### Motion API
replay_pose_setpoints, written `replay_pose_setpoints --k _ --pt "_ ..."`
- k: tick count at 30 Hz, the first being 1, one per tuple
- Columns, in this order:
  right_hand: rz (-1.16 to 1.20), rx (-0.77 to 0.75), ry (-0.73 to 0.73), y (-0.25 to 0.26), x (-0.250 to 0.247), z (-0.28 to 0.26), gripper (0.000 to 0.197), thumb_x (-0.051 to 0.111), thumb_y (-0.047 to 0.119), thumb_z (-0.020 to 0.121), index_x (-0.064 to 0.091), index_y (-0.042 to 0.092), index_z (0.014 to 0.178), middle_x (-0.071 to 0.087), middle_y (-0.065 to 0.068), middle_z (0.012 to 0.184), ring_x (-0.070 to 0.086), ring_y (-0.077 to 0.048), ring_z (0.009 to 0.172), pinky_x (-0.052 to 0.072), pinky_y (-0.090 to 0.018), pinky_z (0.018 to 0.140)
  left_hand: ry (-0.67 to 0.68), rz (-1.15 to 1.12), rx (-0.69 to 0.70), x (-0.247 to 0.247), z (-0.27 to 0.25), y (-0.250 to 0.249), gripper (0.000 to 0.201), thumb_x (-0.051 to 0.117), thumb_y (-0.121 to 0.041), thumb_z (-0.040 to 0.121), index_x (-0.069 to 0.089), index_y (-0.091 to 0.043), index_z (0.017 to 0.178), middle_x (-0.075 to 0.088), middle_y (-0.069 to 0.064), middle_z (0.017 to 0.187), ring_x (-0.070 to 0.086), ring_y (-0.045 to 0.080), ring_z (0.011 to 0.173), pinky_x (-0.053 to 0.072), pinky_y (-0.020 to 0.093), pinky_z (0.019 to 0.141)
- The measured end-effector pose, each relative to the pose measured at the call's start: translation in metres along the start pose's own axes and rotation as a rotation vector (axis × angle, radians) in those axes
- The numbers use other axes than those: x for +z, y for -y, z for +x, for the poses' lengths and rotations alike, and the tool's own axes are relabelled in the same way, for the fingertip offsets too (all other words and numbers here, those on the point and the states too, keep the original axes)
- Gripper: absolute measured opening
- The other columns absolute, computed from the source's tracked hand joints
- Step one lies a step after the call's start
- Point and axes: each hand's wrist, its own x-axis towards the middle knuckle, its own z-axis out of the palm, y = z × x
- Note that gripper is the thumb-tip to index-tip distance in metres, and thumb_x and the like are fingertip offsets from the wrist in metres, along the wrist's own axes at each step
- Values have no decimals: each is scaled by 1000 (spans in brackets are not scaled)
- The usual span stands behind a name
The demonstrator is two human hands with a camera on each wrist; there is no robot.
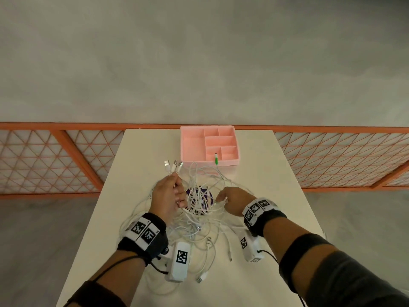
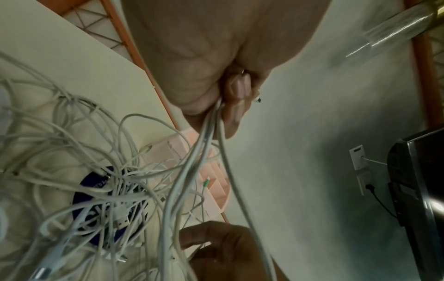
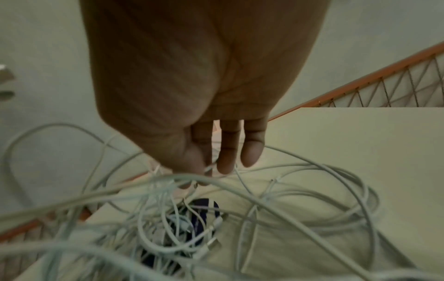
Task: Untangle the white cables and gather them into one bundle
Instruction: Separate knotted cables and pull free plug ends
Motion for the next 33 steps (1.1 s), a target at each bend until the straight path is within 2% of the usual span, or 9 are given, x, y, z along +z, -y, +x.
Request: replay_pose_setpoints --k 6,8,10,12,15,20,23,27,33 --pt "122 -102 -5 12 -12 -7 22 71 35 88 75 16 100 70 4 111 62 -11 95 46 -28 91 102 201 130 10 0 -4 32 42 -23 107 52 -9 79 43 4 61 30 10 43 31 21 41" --pt "223 -171 -101 22 -30 -10 21 69 36 89 76 17 97 72 9 97 60 -4 82 44 -24 84 136 340 237 19 2 -3 29 44 -20 106 61 -5 88 59 12 75 32 11 45 35 23 44" --pt "351 -240 -207 35 -53 -14 16 69 33 90 76 19 88 70 8 75 59 -3 67 45 -25 73 156 435 302 28 6 -1 25 48 -21 105 68 -7 97 59 19 81 34 13 47 39 27 48" --pt "440 -316 -290 48 -77 -21 12 70 28 89 77 20 82 66 1 65 57 -7 61 47 -25 67 163 445 333 38 8 -2 22 50 -22 104 68 -8 102 57 18 77 35 12 47 40 28 49" --pt "437 -387 -398 57 -110 -34 12 69 25 90 76 20 82 61 9 57 55 -9 59 46 -25 64 198 387 333 49 9 -7 22 50 -22 104 67 -11 97 64 6 83 34 10 48 36 24 45" --pt "598 -399 -739 56 -162 -50 13 67 17 91 72 22 81 60 19 55 49 -2 54 42 -18 60 262 251 226 46 12 -12 23 49 -21 104 66 -9 94 55 1 79 28 10 50 30 21 43" --pt "728 -427 -1005 57 -197 -65 10 67 14 91 74 11 85 57 13 55 45 -4 50 38 -17 53 284 267 200 45 12 -10 23 50 -20 103 66 -7 94 54 1 77 29 9 48 30 20 42" --pt "883 -412 -1315 46 -238 -83 10 66 24 88 73 23 81 57 4 59 48 -10 55 39 -25 52 261 294 163 41 12 -3 23 52 -20 102 67 -5 96 51 0 74 30 8 47 28 20 40" --pt "790 -267 -1157 21 -224 -79 19 67 31 88 76 14 87 65 -4 66 47 -11 48 39 -27 52 168 143 113 33 16 -2 25 55 -23 101 63 0 100 49 -3 72 28 6 45 26 19 39"
